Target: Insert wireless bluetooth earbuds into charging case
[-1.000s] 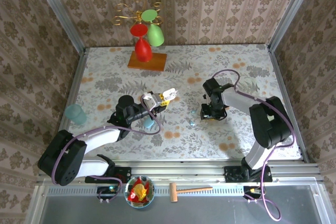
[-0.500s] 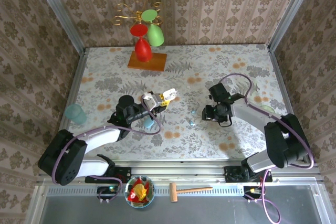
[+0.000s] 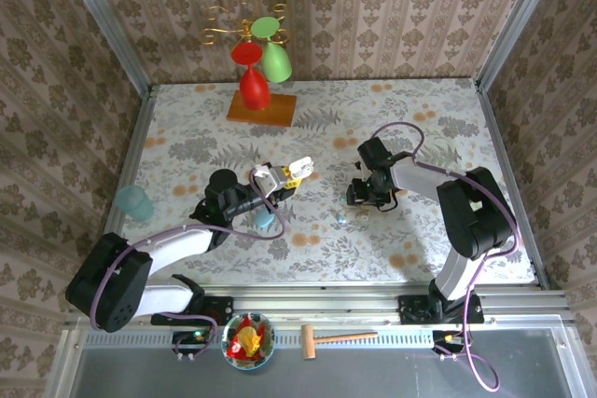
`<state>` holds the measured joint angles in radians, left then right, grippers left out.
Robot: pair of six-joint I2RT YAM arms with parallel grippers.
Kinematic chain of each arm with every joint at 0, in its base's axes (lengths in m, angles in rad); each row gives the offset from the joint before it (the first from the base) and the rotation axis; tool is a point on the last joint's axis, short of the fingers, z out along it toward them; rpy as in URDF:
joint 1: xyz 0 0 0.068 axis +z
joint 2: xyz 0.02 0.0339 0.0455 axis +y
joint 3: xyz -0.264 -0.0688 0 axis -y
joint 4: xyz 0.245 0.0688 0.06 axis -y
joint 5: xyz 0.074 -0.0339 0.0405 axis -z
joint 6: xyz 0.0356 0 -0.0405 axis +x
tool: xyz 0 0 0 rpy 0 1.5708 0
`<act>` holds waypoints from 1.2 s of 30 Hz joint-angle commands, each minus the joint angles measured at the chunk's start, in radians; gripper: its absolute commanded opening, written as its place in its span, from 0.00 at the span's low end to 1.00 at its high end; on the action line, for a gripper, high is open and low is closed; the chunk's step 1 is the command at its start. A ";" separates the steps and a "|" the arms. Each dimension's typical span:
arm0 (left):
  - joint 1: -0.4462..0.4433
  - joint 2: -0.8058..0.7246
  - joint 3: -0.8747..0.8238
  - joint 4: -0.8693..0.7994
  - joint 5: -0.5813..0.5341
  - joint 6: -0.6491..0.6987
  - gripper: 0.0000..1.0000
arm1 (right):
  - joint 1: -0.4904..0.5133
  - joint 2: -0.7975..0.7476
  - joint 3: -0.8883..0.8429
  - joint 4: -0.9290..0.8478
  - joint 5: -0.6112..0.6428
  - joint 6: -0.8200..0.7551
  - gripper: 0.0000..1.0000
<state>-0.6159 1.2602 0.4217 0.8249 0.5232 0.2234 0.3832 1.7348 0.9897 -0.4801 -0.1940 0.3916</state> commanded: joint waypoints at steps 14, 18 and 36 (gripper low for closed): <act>-0.008 -0.012 0.024 0.004 0.019 0.017 0.04 | 0.074 -0.252 -0.255 -0.090 -0.057 0.108 0.40; -0.010 -0.021 0.023 0.000 0.019 0.020 0.04 | 0.110 -0.303 -0.275 -0.104 -0.030 0.144 0.40; -0.009 -0.053 -0.008 -0.030 -0.020 0.047 0.04 | 0.132 0.049 0.212 -0.509 0.174 -0.237 0.47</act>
<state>-0.6224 1.2381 0.4206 0.7937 0.5175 0.2401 0.5095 1.7279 1.1431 -0.8448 -0.0715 0.2687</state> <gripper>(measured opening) 0.188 0.471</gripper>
